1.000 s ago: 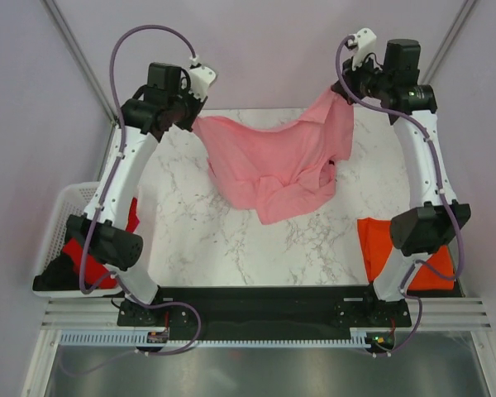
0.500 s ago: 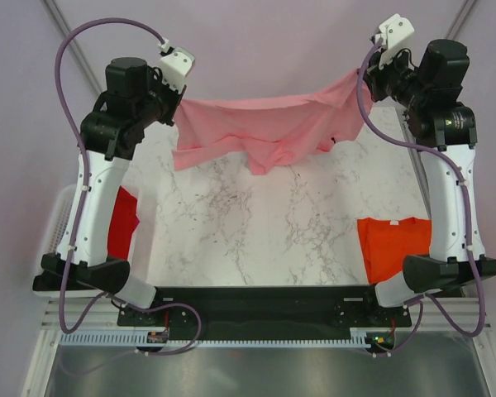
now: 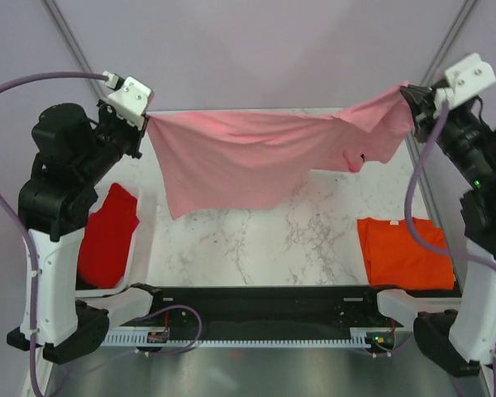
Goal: Fold and stack the t-shirts
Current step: Flatten the tshirt out
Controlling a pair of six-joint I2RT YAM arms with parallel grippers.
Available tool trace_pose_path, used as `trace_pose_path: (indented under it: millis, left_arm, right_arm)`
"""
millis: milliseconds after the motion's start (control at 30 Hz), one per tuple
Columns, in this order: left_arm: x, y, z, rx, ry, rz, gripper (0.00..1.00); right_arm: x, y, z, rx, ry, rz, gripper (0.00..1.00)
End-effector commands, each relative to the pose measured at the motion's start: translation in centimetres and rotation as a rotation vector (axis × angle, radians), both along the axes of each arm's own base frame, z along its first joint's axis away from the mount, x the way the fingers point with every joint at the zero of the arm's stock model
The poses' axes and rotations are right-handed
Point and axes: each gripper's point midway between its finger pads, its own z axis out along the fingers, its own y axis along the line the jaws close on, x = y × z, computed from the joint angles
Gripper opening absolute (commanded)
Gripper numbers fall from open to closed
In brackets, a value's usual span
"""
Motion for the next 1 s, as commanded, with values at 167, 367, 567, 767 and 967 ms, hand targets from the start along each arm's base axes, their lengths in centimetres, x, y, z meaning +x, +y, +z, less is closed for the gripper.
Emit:
trace_pose_path:
  millis: [167, 367, 567, 767, 967]
  left_arm:
    - [-6.4, 1.4, 2.5, -0.051, -0.118, -0.04, 0.02]
    - [-8.2, 2.0, 4.6, -0.051, -0.191, -0.046, 0.02]
    - [-4.2, 0.1, 0.9, -0.021, -0.058, -0.097, 0.02]
    - [1.6, -1.1, -7.9, 0.099, 0.165, -0.12, 0.02]
    - [8.0, -1.8, -18.5, 0.217, 0.342, -0.125, 0.02]
  right_arm:
    - [-12.2, -1.3, 5.5, 0.018, -0.231, -0.03, 0.0]
    - [-13.7, -1.9, 7.3, 0.027, -0.288, -0.059, 0.0]
    - [-7.3, -2.2, 3.9, -0.03, -0.204, -0.093, 0.0]
    - [1.1, -1.2, -4.1, -0.061, -0.041, -0.054, 0.0]
    - [10.6, 0.0, -13.7, -0.053, 0.171, -0.006, 0.0]
